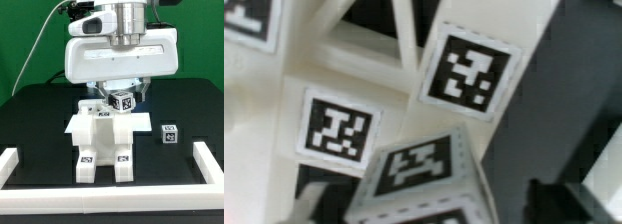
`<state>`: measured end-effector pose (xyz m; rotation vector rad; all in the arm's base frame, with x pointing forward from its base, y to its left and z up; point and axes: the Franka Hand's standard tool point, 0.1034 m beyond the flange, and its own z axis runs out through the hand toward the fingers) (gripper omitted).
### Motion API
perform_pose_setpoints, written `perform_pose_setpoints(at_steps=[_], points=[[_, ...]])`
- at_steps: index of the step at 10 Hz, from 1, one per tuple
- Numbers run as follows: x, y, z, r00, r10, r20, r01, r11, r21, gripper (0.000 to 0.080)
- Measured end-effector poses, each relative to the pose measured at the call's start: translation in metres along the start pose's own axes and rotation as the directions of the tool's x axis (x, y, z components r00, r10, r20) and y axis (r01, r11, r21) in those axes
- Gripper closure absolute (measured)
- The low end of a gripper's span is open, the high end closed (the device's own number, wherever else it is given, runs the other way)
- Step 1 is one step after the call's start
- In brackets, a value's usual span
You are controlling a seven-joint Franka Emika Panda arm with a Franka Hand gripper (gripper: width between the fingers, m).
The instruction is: Assemble chair
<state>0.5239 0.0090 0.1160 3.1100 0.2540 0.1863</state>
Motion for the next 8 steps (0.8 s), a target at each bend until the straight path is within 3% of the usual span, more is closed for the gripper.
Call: perform_pose_setpoints(at_steps=[6, 8], points=[[0.0000, -0.0006, 0.0005, 0.927, 0.376, 0.001, -0.376, 0.927, 0.010, 0.0518], [0.0007, -0.0006, 0.0001, 0.788, 0.616, 0.004, -0.616, 0.788, 0.019, 0.0518]])
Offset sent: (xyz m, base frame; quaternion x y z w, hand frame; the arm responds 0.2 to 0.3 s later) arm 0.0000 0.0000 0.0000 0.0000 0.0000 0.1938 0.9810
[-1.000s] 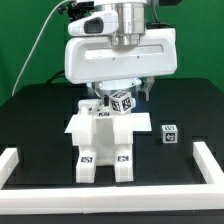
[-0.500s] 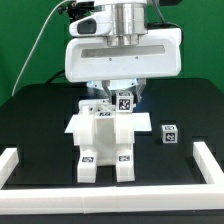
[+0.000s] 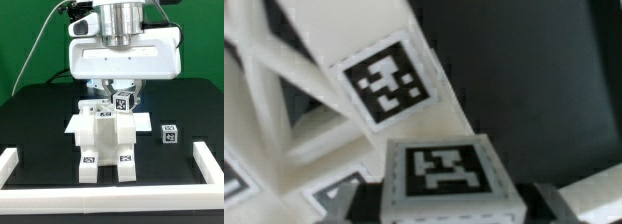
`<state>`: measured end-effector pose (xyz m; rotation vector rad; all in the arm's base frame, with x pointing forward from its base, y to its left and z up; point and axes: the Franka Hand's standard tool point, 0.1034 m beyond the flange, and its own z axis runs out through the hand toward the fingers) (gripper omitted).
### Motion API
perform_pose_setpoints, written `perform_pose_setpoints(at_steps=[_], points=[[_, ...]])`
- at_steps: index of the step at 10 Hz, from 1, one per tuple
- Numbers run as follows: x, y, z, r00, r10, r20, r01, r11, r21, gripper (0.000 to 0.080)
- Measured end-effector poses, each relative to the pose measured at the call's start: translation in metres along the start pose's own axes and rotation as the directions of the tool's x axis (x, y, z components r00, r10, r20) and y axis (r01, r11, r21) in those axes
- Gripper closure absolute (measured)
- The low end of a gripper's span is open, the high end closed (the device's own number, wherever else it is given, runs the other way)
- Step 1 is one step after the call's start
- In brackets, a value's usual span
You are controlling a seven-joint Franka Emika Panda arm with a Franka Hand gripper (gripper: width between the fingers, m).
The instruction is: Assemble chair
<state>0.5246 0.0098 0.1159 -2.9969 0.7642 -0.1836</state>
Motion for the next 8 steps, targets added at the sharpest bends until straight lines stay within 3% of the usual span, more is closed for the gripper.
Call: perform_pose_setpoints(at_steps=[1, 3, 4, 5, 6, 7, 8], points=[[0.0005, -0.0021, 0.0000, 0.989, 0.146, -0.018, -0.145, 0.989, 0.010, 0.0518], [-0.0009, -0.0034, 0.0008, 0.979, 0.205, -0.010, -0.205, 0.979, 0.019, 0.0518], [-0.0009, -0.0034, 0.0008, 0.984, 0.180, -0.011, -0.180, 0.983, 0.019, 0.0420], [-0.0012, -0.0039, 0.0008, 0.984, 0.178, -0.011, -0.178, 0.984, 0.019, 0.0240], [-0.0013, -0.0048, 0.0007, 0.998, 0.053, -0.016, -0.053, 0.998, 0.016, 0.0240], [0.0012, -0.0020, 0.0006, 0.982, -0.189, -0.021, 0.189, 0.982, 0.008, 0.0169], [0.0020, -0.0022, 0.0012, 0.922, -0.387, -0.021, 0.387, 0.922, -0.007, 0.0155]])
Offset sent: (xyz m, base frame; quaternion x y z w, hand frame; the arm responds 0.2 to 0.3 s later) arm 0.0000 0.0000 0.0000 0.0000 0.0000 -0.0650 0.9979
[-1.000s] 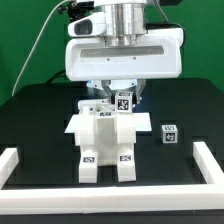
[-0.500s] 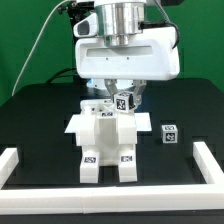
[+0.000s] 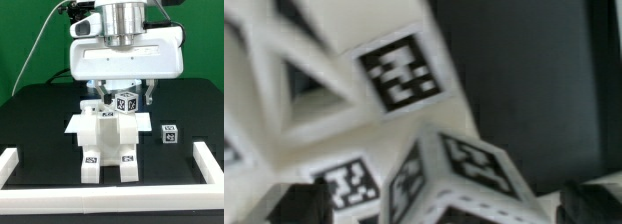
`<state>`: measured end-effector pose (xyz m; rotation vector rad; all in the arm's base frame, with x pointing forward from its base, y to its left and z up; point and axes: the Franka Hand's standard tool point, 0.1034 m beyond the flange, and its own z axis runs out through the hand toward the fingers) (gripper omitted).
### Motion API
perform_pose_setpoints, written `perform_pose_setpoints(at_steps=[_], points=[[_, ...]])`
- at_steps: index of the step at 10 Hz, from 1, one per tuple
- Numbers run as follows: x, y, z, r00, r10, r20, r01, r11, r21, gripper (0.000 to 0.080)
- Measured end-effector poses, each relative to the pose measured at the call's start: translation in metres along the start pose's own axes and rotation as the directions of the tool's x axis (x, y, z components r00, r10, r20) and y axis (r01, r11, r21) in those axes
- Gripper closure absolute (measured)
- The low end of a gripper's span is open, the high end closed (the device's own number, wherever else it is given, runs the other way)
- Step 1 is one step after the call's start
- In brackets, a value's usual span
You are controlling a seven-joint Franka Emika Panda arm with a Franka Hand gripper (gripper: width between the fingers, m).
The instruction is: Assemble chair
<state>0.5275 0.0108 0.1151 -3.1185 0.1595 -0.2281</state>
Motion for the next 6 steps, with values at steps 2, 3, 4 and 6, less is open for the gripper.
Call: perform_pose_setpoints(at_steps=[2, 3, 4, 6], points=[[-0.0063, -0.0033, 0.0020, 0.981, -0.191, 0.010, 0.191, 0.982, -0.007, 0.0151], [-0.0053, -0.0017, 0.0021, 0.976, -0.218, 0.010, 0.218, 0.976, -0.007, 0.0151], [-0.0053, -0.0011, 0.0023, 0.956, -0.292, 0.012, 0.292, 0.956, -0.009, 0.0151], [-0.0012, -0.0044, -0.0012, 0.811, -0.585, 0.016, 0.585, 0.811, -0.024, 0.0151]])
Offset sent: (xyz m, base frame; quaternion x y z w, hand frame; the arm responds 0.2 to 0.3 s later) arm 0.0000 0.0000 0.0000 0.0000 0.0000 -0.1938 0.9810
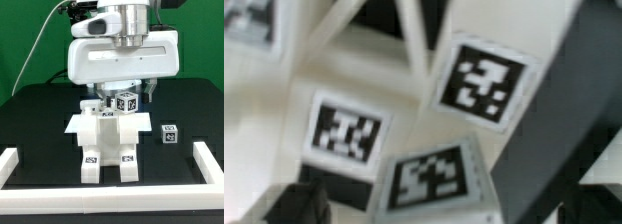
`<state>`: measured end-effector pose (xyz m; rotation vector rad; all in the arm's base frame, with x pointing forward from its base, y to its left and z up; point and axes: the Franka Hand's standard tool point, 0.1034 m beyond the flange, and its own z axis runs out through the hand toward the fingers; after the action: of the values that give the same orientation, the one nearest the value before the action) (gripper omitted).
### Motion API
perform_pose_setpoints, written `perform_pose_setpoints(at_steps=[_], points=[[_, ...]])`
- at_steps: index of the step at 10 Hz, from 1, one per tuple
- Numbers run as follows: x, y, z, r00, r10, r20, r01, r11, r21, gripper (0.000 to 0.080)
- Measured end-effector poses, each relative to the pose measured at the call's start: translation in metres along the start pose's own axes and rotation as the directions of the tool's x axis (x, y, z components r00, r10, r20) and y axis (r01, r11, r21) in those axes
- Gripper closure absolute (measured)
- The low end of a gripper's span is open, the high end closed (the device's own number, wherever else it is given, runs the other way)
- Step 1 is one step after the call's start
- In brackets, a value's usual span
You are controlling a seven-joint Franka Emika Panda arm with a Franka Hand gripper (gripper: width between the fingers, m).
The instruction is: Assemble chair
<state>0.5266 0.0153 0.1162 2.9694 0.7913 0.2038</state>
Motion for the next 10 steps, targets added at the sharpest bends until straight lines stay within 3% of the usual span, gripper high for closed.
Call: perform_pose_setpoints(at_steps=[1, 3, 4, 5, 8, 10], points=[[-0.0002, -0.0007, 0.0011, 0.996, 0.092, -0.002, -0.092, 0.996, 0.006, 0.0151], [-0.0009, -0.0005, 0.0020, 0.990, 0.144, 0.000, -0.144, 0.990, 0.007, 0.0422], [-0.0010, -0.0007, 0.0022, 0.977, 0.214, 0.001, -0.214, 0.977, 0.008, 0.0422], [-0.0009, -0.0010, 0.0024, 0.951, 0.310, 0.002, -0.310, 0.951, 0.009, 0.0524], [0.0000, 0.0004, 0.0022, 0.865, 0.501, -0.015, -0.501, 0.865, 0.008, 0.0524], [0.0008, 0.0032, 0.0019, 0.720, 0.692, -0.047, -0.692, 0.722, 0.022, 0.0524]])
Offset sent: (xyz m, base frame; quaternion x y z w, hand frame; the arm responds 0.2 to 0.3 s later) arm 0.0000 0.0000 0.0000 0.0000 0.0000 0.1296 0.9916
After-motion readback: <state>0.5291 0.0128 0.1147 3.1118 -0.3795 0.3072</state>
